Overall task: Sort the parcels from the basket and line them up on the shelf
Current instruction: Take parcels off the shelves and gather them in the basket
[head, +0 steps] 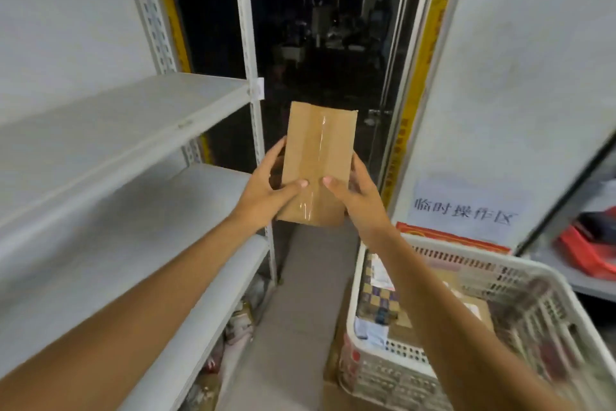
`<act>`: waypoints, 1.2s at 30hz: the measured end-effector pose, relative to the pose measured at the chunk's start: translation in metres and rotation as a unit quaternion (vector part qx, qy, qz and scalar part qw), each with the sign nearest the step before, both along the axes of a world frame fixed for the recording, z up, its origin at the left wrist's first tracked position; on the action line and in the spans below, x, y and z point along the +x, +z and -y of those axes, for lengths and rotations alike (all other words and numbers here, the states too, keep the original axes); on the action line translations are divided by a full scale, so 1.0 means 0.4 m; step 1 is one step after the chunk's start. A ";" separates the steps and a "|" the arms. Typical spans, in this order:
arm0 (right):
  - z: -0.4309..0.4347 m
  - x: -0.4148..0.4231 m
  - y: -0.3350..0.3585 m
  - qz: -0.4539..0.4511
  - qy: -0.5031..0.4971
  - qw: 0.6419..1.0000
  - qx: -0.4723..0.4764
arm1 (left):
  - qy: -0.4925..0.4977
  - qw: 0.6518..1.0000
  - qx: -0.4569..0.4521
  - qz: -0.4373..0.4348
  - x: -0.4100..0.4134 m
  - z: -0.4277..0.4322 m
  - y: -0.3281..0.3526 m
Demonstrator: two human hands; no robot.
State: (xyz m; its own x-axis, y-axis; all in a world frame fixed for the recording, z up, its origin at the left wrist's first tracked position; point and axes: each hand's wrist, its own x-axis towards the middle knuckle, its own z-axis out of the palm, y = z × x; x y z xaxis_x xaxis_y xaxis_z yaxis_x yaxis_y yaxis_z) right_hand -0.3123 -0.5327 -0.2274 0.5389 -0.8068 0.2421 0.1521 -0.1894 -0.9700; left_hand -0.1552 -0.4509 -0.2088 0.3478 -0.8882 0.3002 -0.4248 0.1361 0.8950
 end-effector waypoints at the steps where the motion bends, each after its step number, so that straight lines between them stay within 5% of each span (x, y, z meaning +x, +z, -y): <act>1: 0.003 -0.044 -0.032 -0.004 -0.024 1.000 0.018 | -0.022 1.000 0.017 -0.006 -0.034 0.025 -0.036; 8: -0.011 -0.360 -0.243 -0.060 -0.157 0.976 0.136 | -0.116 0.985 0.121 -0.041 -0.344 0.127 -0.255; 15: 0.019 -0.578 -0.393 -0.066 -0.178 0.953 0.236 | -0.169 0.962 0.202 -0.072 -0.529 0.209 -0.413; 27: 0.146 -0.686 -0.556 -0.111 -0.187 0.922 0.320 | -0.151 0.932 0.305 -0.125 -0.632 0.344 -0.587; 36: 0.314 -0.770 -0.631 -0.209 -0.295 0.879 0.310 | -0.204 0.896 0.365 -0.147 -0.739 0.554 -0.692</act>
